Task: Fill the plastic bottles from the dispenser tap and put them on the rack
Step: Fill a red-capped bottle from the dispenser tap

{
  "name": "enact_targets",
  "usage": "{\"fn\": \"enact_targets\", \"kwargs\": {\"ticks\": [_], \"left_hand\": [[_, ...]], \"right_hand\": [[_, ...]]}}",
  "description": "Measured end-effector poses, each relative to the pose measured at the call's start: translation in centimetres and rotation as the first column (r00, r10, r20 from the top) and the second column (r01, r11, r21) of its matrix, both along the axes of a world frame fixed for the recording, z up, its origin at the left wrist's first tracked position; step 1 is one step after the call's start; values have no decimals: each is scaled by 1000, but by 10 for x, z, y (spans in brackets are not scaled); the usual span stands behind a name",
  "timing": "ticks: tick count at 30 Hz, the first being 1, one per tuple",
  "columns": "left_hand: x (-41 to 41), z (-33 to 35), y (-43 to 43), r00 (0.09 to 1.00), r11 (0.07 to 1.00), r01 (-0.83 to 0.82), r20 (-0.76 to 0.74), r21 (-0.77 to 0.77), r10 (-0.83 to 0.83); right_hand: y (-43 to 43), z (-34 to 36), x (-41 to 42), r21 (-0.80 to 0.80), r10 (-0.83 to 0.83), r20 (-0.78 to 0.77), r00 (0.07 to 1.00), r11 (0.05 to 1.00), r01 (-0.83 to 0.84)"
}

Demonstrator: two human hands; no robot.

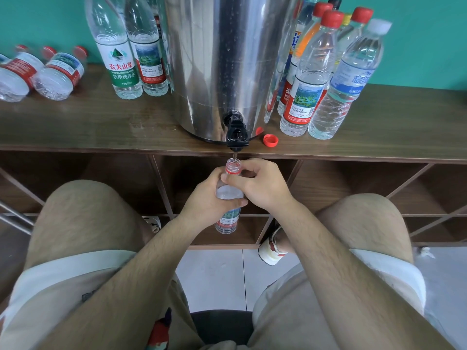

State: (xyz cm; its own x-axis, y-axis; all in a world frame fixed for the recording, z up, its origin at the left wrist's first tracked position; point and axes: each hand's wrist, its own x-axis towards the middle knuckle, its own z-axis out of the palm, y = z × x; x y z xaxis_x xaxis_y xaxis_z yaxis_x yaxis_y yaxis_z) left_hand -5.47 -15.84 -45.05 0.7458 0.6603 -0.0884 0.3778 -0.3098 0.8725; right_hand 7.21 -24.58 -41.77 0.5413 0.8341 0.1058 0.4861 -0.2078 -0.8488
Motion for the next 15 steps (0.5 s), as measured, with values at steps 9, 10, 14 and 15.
{"fn": "enact_targets", "kwargs": {"ticks": [9,10,14,15], "left_hand": [[0,-1,1,1000,1000,-2,-6,-8,2],[0,-1,1,1000,1000,-2,-4,-8,2],[0,-1,1,1000,1000,-3,-2,-1,3],[0,-1,1,1000,1000,-3,-1,-5,3]], "right_hand": [[0,1,-1,0,1,11,1000,1000,-1],[0,1,-1,-1,2,10,1000,1000,-2],[0,1,-1,-1,7,9,1000,1000,-7],[0,1,-1,0,7,7,1000,1000,-7]]}}
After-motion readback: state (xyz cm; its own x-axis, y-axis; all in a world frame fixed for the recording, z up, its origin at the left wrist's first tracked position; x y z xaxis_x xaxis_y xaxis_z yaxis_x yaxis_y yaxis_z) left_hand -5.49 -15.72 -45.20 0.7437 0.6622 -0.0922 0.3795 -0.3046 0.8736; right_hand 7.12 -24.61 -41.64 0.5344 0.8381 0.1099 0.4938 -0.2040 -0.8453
